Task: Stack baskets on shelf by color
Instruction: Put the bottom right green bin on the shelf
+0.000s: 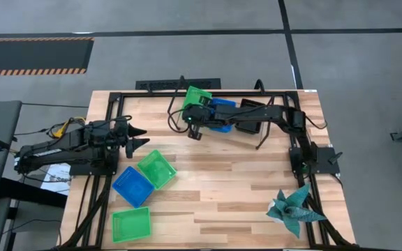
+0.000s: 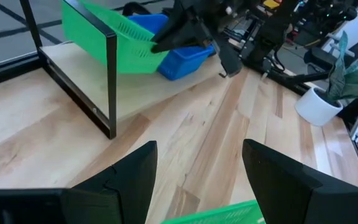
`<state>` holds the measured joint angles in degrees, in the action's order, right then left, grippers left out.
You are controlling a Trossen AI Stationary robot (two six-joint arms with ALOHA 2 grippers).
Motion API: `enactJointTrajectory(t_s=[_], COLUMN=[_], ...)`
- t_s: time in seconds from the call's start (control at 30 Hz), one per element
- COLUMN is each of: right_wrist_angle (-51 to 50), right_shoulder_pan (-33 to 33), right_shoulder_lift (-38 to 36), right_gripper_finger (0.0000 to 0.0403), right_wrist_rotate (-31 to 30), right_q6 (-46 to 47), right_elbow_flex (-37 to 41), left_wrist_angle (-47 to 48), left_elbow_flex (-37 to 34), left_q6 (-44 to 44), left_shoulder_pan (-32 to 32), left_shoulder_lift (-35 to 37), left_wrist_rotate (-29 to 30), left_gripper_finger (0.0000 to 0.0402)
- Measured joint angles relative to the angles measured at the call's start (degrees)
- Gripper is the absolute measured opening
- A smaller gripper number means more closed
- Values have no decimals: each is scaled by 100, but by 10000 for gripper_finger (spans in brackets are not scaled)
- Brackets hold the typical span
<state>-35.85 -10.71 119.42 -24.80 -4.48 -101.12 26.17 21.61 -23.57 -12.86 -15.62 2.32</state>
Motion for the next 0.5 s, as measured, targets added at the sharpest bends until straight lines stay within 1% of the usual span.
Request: enactJointTrajectory(t_s=[0.17, 0.33, 0.5], right_wrist_angle=[-14, -96, -178], right_shoulder_pan=[-63, -149, -194], right_shoulder_lift=[-4, -9, -9], right_gripper_finger=[36, 47, 67], right_wrist_rotate=[22, 448, 498], right_q6=[200, 252, 298], right_elbow_flex=[-2, -2, 15], left_wrist_angle=[7, 9, 8], left_elbow_flex=[0, 0, 0], left_q6=[-2, -3, -5], left_shoulder_pan=[0, 0, 0], left_shoulder_lift=[0, 0, 0], left_wrist_rotate=[-1, 1, 0], left_gripper_finger=[227, 227, 227])
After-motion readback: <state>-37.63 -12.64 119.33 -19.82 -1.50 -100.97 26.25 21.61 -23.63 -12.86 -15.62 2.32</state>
